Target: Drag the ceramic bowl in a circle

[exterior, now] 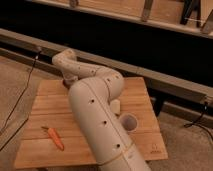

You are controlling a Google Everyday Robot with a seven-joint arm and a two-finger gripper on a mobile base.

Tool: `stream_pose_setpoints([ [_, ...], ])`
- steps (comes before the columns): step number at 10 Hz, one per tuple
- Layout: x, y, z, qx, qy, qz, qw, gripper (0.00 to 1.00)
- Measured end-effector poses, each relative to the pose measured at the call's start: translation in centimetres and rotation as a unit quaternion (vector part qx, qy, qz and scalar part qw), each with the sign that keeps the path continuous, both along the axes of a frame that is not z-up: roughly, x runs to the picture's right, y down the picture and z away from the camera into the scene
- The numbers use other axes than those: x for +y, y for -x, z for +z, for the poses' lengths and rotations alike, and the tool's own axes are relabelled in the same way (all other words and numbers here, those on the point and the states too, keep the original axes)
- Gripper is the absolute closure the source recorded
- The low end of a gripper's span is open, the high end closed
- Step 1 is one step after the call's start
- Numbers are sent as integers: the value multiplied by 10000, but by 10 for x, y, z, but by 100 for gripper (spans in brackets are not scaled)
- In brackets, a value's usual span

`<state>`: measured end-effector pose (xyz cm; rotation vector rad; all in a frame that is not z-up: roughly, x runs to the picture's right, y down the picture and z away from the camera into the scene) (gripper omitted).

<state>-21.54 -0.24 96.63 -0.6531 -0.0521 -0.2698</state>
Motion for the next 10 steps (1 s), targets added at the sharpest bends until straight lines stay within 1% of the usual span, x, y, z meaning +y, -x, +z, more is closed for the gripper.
stream_pose_setpoints([
  [3, -6, 35, -5, -236, -47, -166, 9996, 100],
  [5, -3, 54, -11, -410, -34, -287, 9987, 100],
  [8, 11, 96, -32, -898, 10, -557, 9944, 100],
  [9, 17, 107, -40, -1045, 25, -646, 9924, 100],
  [10, 28, 121, -52, -1257, 66, -771, 9891, 100],
])
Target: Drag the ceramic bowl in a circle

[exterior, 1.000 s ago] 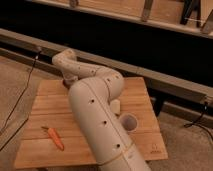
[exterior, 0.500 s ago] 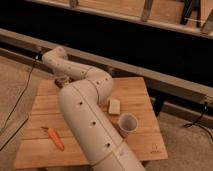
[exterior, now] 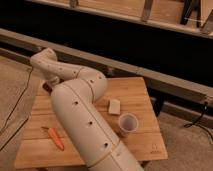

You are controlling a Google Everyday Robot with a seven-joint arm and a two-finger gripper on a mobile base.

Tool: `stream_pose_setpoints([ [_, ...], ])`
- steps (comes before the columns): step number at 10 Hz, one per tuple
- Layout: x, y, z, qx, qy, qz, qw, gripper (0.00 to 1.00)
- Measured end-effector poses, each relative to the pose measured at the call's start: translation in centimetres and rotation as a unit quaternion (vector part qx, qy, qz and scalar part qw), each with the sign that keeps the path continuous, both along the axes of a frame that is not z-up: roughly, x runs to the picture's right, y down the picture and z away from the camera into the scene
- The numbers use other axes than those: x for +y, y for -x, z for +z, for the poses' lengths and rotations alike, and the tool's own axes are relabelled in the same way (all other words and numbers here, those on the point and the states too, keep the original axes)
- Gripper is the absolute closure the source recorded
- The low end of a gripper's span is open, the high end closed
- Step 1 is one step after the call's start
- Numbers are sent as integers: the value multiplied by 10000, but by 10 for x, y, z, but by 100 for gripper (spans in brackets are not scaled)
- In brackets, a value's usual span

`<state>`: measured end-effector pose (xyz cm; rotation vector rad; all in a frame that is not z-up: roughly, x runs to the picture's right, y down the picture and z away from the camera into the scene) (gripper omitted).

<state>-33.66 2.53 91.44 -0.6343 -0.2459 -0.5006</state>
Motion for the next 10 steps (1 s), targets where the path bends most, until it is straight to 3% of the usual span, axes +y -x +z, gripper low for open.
stream_pose_setpoints([
  [3, 29, 17, -29, -394, 134, -250, 9988, 100],
  [5, 47, 13, -41, -514, 237, -345, 9978, 100],
  [8, 78, -6, -57, -554, 475, -385, 9966, 100],
  [10, 96, -33, -63, -421, 656, -344, 9964, 100],
])
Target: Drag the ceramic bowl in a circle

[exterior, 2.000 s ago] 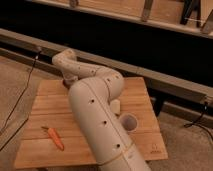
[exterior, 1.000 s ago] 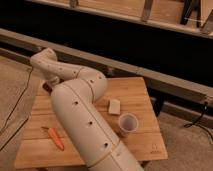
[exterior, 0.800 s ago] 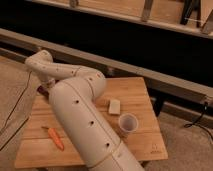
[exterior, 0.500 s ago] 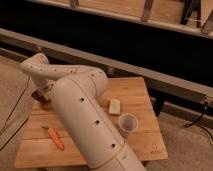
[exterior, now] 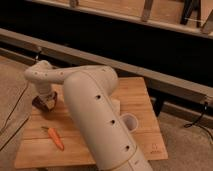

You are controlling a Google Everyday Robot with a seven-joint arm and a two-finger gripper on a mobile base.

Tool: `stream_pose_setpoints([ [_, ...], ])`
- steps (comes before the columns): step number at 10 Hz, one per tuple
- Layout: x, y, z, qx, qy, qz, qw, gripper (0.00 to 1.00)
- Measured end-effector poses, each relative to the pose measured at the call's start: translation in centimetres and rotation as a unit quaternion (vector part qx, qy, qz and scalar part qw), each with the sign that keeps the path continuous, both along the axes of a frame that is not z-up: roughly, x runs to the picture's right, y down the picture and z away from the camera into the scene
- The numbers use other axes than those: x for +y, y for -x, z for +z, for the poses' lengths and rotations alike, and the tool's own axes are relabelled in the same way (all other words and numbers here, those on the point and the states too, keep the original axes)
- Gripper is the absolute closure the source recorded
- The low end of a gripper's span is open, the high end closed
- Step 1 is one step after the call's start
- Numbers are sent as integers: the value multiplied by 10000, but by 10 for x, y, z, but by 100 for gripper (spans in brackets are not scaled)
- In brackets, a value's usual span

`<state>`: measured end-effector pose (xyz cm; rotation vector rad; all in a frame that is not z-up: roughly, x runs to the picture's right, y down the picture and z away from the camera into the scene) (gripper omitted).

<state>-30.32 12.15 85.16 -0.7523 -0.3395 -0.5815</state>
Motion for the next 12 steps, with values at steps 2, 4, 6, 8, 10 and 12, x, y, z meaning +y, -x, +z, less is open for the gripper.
stream_pose_setpoints([
  [2, 9, -23, -2, 161, 104, 81, 9998, 100],
  [4, 9, -45, 1, 360, 138, 244, 9990, 100],
  [6, -1, -64, 10, 576, 101, 469, 9972, 100],
  [8, -16, -79, 24, 768, 28, 743, 9943, 100],
  [10, -30, -86, 34, 878, -67, 911, 9919, 100],
  [12, -39, -85, 42, 899, -150, 984, 9910, 100],
])
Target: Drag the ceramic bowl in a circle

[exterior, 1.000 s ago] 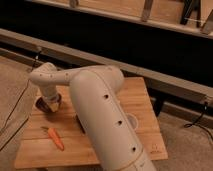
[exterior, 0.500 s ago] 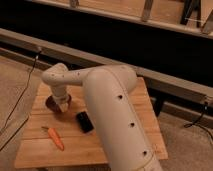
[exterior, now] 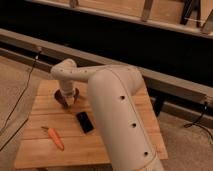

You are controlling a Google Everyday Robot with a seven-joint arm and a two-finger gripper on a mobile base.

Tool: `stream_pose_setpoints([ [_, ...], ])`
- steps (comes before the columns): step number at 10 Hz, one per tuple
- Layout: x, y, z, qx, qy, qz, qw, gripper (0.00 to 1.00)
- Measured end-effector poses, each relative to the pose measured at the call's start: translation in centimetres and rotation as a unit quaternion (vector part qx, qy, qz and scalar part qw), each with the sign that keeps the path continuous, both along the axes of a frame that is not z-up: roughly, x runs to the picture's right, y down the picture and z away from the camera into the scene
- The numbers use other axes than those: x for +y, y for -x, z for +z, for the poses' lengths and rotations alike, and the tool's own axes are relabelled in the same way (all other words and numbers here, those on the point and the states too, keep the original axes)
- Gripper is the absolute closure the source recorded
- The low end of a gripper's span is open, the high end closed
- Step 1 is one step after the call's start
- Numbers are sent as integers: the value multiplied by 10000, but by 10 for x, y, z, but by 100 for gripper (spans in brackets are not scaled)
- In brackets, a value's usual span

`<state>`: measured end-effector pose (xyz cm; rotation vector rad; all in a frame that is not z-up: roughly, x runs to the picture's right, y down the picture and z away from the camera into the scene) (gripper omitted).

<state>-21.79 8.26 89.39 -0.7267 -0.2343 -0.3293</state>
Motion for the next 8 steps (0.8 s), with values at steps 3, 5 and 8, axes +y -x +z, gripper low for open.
stream_pose_setpoints([
  [3, -8, 12, 8, -76, -115, -2, 9999, 100],
  [5, -10, 18, 10, -158, -161, 1, 9997, 95],
  [8, -8, 23, 9, -348, -195, 70, 9992, 63],
])
